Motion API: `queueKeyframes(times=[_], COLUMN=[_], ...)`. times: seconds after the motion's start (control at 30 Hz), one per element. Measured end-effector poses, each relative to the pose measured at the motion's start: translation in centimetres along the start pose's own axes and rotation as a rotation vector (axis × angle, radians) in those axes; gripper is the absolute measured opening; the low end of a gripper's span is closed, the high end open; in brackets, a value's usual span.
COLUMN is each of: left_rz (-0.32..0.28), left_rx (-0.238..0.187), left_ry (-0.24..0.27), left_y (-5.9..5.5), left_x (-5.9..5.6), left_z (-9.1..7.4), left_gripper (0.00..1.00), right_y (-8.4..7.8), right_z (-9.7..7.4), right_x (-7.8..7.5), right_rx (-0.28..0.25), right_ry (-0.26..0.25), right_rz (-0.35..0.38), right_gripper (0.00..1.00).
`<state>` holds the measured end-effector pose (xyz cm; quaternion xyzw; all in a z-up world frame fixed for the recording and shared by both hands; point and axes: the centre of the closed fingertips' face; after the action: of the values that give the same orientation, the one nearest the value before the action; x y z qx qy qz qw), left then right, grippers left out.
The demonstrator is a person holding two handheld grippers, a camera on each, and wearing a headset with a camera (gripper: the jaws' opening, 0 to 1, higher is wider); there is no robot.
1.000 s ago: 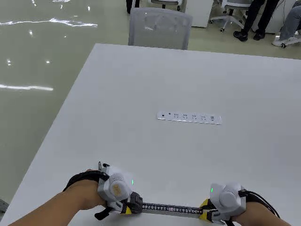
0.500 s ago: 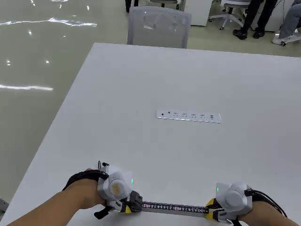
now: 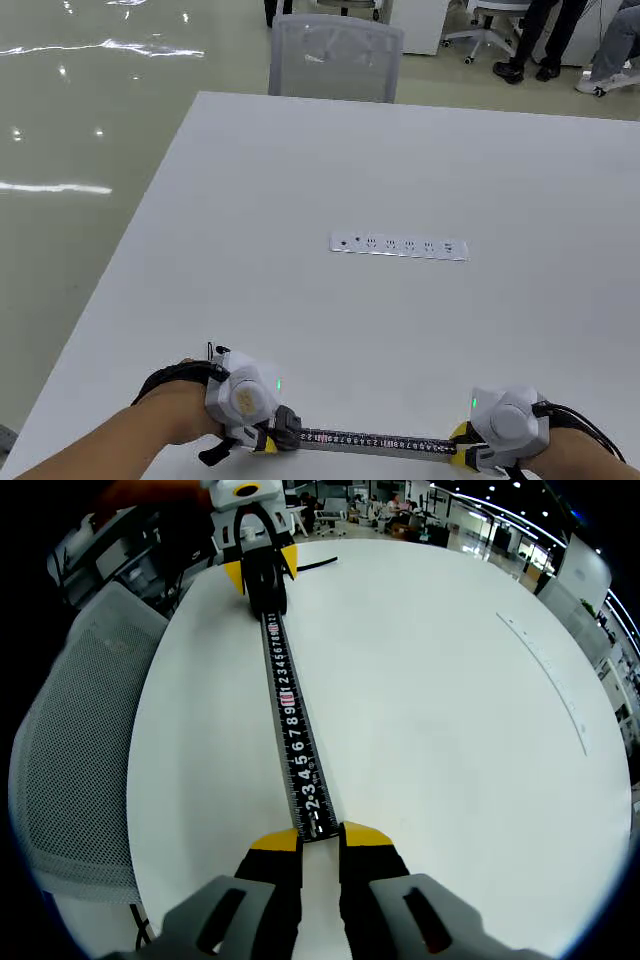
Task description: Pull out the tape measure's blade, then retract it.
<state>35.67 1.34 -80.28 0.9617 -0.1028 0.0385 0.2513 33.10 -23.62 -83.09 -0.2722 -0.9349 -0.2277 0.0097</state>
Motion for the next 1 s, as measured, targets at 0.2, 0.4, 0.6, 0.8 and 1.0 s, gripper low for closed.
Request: queueKeyframes(times=[0.2, 0.4, 0.6, 0.8, 1.0], left_rz=[-0.001, -0.001, 0.001, 0.004, 0.003], left_rx=[0.000, 0.000, 0.000, 0.003, 0.000], left_ry=[-0.001, 0.000, 0.002, -0.001, 0.000], left_y=[0.02, 0.05, 0.05, 0.11, 0.13], left_x=[-0.01, -0.03, 0.00, 0.01, -0.02], left_z=[0.04, 0.04, 0.03, 0.10, 0.12], left_gripper=[0.35, 0.35, 0.35, 0.35, 0.35], right_y=[-0.21, -0.16, -0.18, -0.18, -0.18], right_z=[-0.15, -0.15, -0.14, -0.11, -0.07], right_x=[-0.06, -0.01, -0.02, 0.05, 0.00], right_rx=[-0.006, -0.012, -0.012, -0.010, -0.003], right_ry=[0.000, -0.001, -0.004, -0.004, -0.002], right_rz=[0.001, 0.009, 0.016, 0.023, 0.030], right_gripper=[0.11, 0.12, 0.12, 0.12, 0.13])
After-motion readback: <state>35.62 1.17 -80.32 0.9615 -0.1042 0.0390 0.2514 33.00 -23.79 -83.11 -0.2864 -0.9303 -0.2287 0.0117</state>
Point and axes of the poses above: the centre of the closed fingertips' face, and the gripper's own axes: z roughly forward along the fingers, x roughly to its left, y roughly out of its top, and after that the axes turned 13 degrees about z, right-handed
